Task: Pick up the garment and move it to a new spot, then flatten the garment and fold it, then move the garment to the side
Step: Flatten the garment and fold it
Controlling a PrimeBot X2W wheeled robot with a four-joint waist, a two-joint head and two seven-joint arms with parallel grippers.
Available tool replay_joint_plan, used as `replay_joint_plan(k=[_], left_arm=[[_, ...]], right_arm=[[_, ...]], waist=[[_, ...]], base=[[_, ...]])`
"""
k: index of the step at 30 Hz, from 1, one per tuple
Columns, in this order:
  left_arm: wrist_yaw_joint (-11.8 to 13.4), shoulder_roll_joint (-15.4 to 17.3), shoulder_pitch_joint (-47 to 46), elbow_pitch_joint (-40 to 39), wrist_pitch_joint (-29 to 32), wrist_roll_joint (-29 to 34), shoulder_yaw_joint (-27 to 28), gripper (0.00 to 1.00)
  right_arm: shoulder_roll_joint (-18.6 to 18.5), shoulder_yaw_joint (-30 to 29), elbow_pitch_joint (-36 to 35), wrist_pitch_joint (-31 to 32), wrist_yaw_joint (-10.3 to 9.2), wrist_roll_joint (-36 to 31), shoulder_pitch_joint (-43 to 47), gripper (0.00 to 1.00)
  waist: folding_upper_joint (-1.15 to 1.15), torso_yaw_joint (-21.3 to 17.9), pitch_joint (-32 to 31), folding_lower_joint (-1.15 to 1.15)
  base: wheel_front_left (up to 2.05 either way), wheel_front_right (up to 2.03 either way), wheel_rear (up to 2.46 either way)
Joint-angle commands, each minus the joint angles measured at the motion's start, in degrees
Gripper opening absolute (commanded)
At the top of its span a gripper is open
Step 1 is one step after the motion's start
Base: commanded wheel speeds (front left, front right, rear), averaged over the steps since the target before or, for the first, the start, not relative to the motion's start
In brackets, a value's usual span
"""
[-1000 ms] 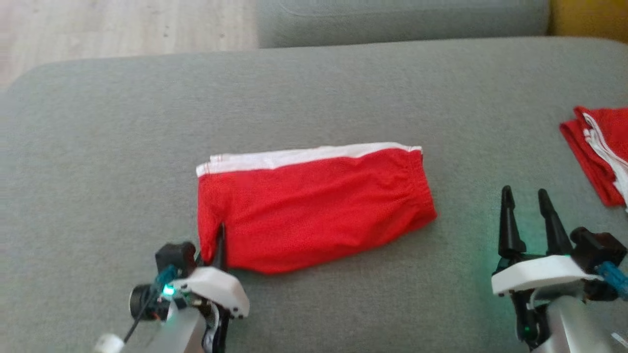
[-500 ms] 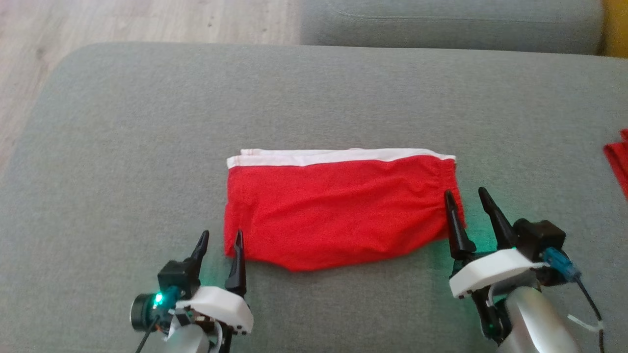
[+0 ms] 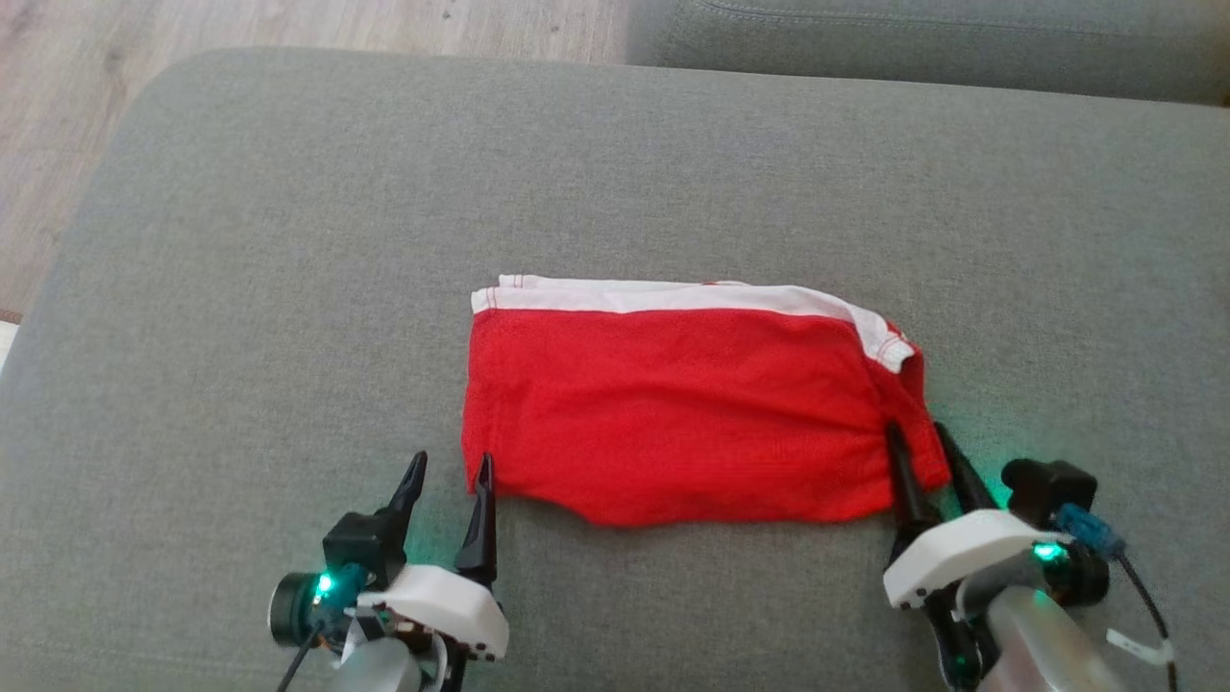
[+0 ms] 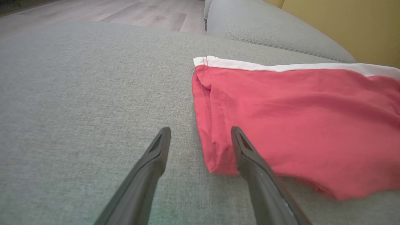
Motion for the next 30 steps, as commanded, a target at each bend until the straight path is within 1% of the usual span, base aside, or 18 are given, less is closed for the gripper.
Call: replay_joint_plan(k=[1,4,6,13,16,21,27,30], left_arm=[[0.27,0.24,-0.72,-1.54,-0.62,-0.31,1.56,1.00],[0.38,0.24,-0.65,-1.55,-0.62,-0.27,1.69,1.00],[0.41,0.24,-0.48,-1.53,-0.62,-0.18,1.87,1.00],[-0.09,0.24,0.20,-1.45,-0.62,-0.07,1.67,1.00],[-0.05,0.24,0.30,-1.35,-0.62,-0.45,0.95,1.00],[-0.16,0.24,0.56,-0.91,-0.62,-0.84,-0.31,1.00],[-0.02,0.24,1.12,-0.67,-0.62,-1.56,-1.39,1.00],[0.17,0.24,1.31,-0.73,-0.62,-1.74,-1.74,1.00]], right_arm=[[0.01,2.46,0.87,0.46,-0.04,1.76,-0.10,0.00],[0.02,1.42,0.05,0.46,-0.04,3.87,-0.46,0.00],[-0.06,-0.32,-0.81,0.46,-0.04,4.49,-0.57,0.00],[-2.89,-7.34,-3.19,0.46,-0.04,4.92,-0.76,0.00],[-2.90,-7.50,-4.48,0.46,-0.04,5.06,-0.87,0.00],[-1.36,-1.37,-8.90,0.46,-0.04,9.18,-0.66,0.00],[-0.51,13.01,-14.99,1.05,-0.04,16.48,-0.54,0.00],[-0.40,18.37,-16.93,1.91,-0.04,18.31,-1.36,0.00]], waist=[[0.00,-0.29,0.17,0.00],[0.00,-0.94,0.11,0.00],[0.00,-1.51,-0.21,0.00],[0.00,-3.50,-1.81,0.00],[0.00,-3.93,-2.19,0.00],[0.00,-3.69,-2.77,0.00],[0.00,-1.09,-3.57,0.00],[0.00,0.95,-3.81,0.00]], base=[[0.00,0.00,0.00],[0.00,0.00,0.00],[0.00,0.00,0.00],[0.00,0.00,0.00],[0.00,0.00,0.00],[0.00,0.00,0.00],[0.00,0.00,0.00],[0.00,0.00,0.00]])
